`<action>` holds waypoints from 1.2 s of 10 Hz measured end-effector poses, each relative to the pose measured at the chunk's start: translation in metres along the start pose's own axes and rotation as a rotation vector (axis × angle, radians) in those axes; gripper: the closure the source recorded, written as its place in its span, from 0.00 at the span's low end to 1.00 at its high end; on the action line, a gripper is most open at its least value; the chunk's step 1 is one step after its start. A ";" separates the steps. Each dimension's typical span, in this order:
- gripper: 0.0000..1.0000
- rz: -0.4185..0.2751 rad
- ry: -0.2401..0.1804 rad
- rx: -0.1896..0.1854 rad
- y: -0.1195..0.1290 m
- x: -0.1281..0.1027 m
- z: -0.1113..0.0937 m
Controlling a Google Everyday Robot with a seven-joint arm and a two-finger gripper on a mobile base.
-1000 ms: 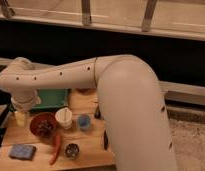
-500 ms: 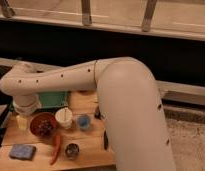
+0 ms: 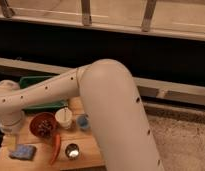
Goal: Place sponge in plastic cup
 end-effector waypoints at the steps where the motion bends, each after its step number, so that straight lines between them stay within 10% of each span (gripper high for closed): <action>1: 0.24 -0.046 0.004 -0.009 0.009 -0.010 0.014; 7: 0.24 -0.069 0.024 -0.020 0.012 -0.018 0.025; 12: 0.24 -0.058 0.063 -0.025 0.005 -0.018 0.097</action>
